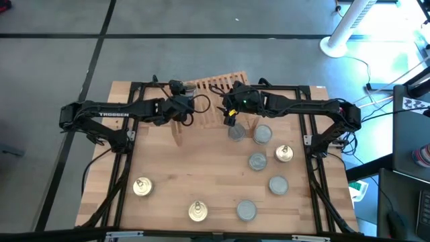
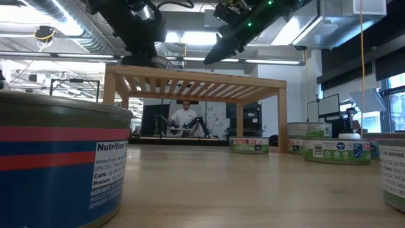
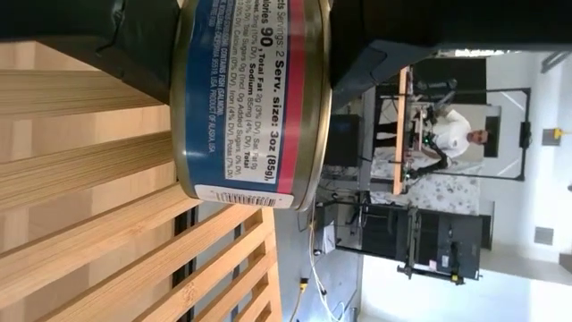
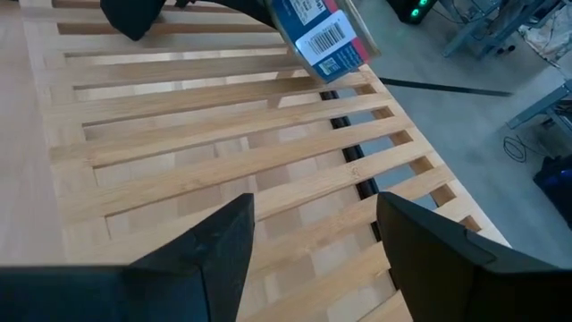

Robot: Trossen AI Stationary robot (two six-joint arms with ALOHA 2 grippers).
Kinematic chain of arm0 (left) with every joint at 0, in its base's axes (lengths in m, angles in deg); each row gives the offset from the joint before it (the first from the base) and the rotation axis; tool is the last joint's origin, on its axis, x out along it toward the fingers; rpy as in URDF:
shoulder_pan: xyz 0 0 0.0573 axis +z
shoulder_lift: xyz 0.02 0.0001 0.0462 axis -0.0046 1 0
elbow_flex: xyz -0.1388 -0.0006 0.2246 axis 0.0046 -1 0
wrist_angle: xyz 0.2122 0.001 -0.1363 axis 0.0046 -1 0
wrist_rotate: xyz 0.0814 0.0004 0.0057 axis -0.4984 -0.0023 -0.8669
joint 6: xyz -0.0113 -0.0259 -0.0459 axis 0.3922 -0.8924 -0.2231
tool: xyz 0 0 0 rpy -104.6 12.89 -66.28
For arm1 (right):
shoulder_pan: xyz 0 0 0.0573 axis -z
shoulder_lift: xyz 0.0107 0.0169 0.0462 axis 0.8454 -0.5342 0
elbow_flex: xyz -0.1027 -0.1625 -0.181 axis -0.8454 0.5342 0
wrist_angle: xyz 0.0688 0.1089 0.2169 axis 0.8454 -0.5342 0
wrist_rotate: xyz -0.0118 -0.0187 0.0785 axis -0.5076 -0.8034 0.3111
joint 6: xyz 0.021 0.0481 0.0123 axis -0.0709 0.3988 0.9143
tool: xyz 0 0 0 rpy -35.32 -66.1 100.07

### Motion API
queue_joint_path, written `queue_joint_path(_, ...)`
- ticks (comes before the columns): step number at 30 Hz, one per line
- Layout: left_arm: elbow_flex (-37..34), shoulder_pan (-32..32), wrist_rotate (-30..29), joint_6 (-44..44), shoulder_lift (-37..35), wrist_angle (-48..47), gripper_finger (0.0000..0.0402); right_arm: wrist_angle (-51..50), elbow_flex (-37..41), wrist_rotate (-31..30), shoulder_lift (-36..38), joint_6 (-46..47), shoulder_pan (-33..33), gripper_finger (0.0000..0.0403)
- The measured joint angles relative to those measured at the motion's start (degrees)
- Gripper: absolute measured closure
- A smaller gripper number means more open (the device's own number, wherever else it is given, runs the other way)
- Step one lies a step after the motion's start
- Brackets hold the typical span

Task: Stack canned seafood by type on shelf
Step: Put the blue tuna can on the shelf

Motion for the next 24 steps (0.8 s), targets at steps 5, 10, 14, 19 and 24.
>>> queue_joint_path(5,-0.02,-0.52,-0.22,-1.42,0.0,0.22,0.0194,0.0,0.0,0.0,-0.02,0.0,0.0,0.0166)
queue_joint_path(10,-0.04,-0.51,-0.39,-3.27,-0.33,0.28,0.0194,0.0,0.0,0.04,-0.02,0.0,0.0,0.0166)
queue_joint_path(14,-0.05,-0.52,-0.33,-2.61,-0.74,0.07,0.0194,0.34,0.0,0.6,-0.37,0.0,0.0,0.0166)
queue_joint_path(19,-0.05,-0.52,-0.22,-1.43,-0.74,0.04,0.0194,0.28,0.02,2.42,-1.36,0.0,0.0,0.0166)
queue_joint_path(24,-0.06,-0.51,-0.42,-4.33,-0.74,-0.11,0.0194,-0.01,0.02,2.58,-2.16,0.0,0.0,0.0166)
